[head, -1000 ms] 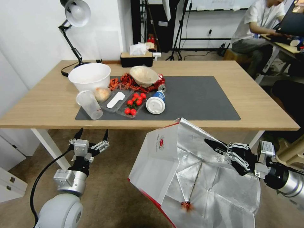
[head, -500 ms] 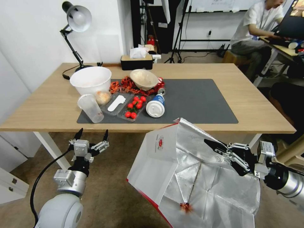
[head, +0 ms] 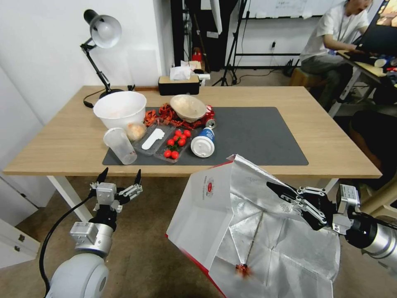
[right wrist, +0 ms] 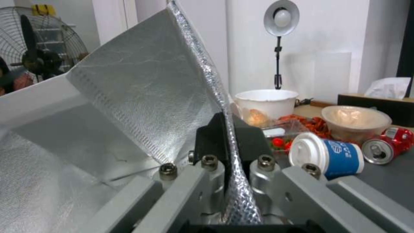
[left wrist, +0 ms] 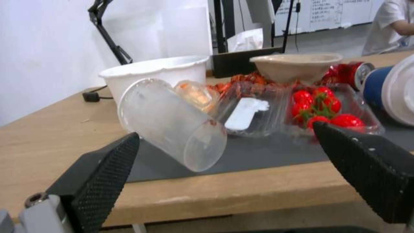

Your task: Pick up the food delivery bag from the floor and place it on the table.

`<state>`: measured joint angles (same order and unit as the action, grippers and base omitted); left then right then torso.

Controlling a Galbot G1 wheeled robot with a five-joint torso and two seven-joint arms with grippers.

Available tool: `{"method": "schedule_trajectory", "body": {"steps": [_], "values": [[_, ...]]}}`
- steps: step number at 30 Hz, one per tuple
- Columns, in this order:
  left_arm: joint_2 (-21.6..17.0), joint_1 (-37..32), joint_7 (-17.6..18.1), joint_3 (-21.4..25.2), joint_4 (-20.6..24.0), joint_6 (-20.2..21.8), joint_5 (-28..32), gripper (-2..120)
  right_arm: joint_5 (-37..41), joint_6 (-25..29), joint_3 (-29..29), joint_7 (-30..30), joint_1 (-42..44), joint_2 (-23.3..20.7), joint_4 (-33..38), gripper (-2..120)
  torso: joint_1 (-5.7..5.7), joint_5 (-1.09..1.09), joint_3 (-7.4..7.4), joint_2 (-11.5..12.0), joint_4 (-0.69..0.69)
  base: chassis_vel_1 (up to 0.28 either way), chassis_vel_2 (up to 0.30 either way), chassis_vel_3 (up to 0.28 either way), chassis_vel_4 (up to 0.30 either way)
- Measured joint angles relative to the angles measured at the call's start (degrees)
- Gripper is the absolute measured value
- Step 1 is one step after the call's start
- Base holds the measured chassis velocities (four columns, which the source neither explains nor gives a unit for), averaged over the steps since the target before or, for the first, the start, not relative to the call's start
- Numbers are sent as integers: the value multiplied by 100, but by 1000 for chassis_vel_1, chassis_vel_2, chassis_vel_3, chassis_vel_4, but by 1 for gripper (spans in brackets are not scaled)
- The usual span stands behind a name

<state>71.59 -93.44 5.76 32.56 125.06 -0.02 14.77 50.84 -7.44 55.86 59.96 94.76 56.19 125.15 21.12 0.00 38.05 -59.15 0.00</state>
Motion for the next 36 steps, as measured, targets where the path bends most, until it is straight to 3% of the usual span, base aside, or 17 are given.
{"method": "schedule_trajectory", "body": {"steps": [9,26,36], "values": [[-25,17,-90,-13,-31,-112,137,100,-5,0,-13,-6,-9,-20,-16,0,110,0,145,-254,0,0,0,0,0],[-44,128,-101,-5,-110,-110,162,100,27,-3,-4,-41,-13,-36,-22,0,112,0,149,-259,0,0,0,0,0],[-37,133,-92,-4,-172,-111,150,100,910,-75,-239,-906,-46,-35,267,0,102,0,136,-236,0,0,0,0,0]]}}
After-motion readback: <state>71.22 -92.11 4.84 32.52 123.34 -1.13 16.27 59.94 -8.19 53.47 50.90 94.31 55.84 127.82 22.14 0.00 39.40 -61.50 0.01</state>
